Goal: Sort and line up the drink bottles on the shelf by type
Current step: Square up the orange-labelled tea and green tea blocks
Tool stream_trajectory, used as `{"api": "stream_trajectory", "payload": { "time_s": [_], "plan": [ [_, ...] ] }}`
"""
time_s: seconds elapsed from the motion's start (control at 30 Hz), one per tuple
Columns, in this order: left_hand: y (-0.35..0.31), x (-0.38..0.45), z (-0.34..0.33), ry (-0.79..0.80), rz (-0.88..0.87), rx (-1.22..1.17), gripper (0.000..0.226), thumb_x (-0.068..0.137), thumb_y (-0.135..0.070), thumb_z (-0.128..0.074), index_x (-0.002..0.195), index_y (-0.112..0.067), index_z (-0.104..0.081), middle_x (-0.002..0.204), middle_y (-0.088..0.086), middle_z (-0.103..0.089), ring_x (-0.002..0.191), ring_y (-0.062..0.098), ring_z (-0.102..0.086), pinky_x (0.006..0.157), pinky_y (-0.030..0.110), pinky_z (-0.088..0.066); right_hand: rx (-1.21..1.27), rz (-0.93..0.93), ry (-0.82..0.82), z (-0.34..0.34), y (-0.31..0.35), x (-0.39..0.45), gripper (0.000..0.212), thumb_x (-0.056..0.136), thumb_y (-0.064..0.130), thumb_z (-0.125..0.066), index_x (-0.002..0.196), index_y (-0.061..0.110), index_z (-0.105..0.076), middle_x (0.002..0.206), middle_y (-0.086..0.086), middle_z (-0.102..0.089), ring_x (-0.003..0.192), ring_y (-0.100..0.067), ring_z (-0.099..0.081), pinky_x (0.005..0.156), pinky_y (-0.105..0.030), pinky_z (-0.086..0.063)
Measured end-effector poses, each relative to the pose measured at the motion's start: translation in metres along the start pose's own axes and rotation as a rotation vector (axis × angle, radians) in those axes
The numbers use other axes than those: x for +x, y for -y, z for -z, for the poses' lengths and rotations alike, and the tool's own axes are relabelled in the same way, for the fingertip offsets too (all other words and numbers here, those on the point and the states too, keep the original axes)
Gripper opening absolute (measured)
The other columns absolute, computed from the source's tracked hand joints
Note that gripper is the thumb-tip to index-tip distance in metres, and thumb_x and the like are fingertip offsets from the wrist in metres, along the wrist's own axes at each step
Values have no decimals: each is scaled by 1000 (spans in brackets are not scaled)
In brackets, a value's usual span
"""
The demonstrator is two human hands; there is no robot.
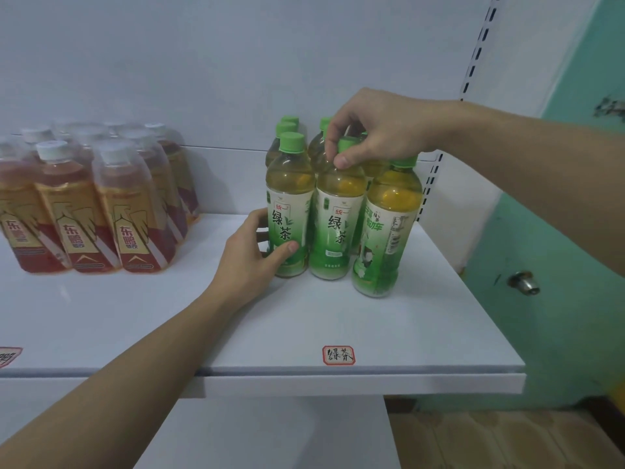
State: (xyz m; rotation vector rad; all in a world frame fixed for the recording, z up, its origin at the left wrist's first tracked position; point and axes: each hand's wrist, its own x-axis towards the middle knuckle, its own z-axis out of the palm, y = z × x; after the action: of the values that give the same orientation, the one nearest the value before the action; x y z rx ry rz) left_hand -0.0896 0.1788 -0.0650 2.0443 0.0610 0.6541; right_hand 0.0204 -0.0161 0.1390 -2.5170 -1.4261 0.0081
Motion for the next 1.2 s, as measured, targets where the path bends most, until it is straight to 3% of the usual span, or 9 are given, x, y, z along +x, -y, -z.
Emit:
{"api": "stream_trajectory", "payload": {
  "time_s": [0.1,0.23,0.4,0.5,0.6,0.77,0.97,1.1,1.2],
  "plan": [
    [1,0,0,3,6,-13,56,87,-28,-78,136,-27,-51,126,-21,-61,113,2,-61,91,35,-58,-45,-13,-20,1,2,1,9,85,32,-79,92,35,-74,100,10,-69,99,-20,-65,81,-32,-54],
    [4,0,0,26,5,-2,59,88,-31,-76,139,-28,-47,130,-17,-61,117,8,-61,92,39,-58,-142,-7,-63,14,3,-11,38,82,50,-76,115,35,-64,106,13,-64,95,-10,-64,75,-27,-50],
    [4,1,-2,42,-16,63,62,89,-34,-76,141,-30,-42,119,-29,-57,117,5,-59,96,42,-56,-317,-177,-30,21,-5,-37,47,81,73,-60,96,28,-64,91,4,-69,80,-18,-68,66,-29,-45],
    [4,0,-3,53,-16,82,62,89,-34,-75,141,-29,-41,117,-29,-58,116,2,-58,98,43,-54,-263,-223,-20,11,-7,-43,34,82,59,-72,87,27,-66,81,-4,-74,63,-16,-70,57,-25,-45],
    [4,-1,-4,53,-17,90,61,89,-34,-74,140,-30,-41,117,-33,-58,115,-7,-56,98,42,-54,-181,-193,-65,13,-7,-49,20,84,45,-76,89,27,-71,92,-1,-73,57,-7,-67,54,-21,-46],
    [5,-4,-4,49,-14,125,62,90,-32,-74,142,-29,-40,115,-36,-55,107,-20,-53,97,34,-52,-174,-123,-112,9,-17,-51,2,91,33,-71,90,31,-70,105,5,-66,80,5,-52,70,-24,-38],
    [5,-4,-4,51,-16,157,64,90,-32,-74,143,-29,-39,114,-38,-54,105,-21,-52,93,34,-55,-100,-72,-179,12,-36,-52,10,93,25,-70,91,34,-67,95,19,-61,87,-8,-61,71,-22,-44],
    [6,-3,-4,60,-16,169,64,90,-34,-73,143,-29,-38,114,-37,-54,107,-15,-54,93,35,-56,-84,-44,-121,8,-47,-56,19,92,15,-70,93,34,-67,106,18,-61,102,-14,-61,87,-38,-53],
    [8,-2,-4,65,-13,168,63,91,-35,-72,143,-29,-38,113,-36,-55,107,-13,-55,91,32,-55,-28,-64,-130,9,-41,-57,19,91,30,-71,108,32,-64,113,11,-62,100,-15,-64,81,-35,-56]
  ]
}}
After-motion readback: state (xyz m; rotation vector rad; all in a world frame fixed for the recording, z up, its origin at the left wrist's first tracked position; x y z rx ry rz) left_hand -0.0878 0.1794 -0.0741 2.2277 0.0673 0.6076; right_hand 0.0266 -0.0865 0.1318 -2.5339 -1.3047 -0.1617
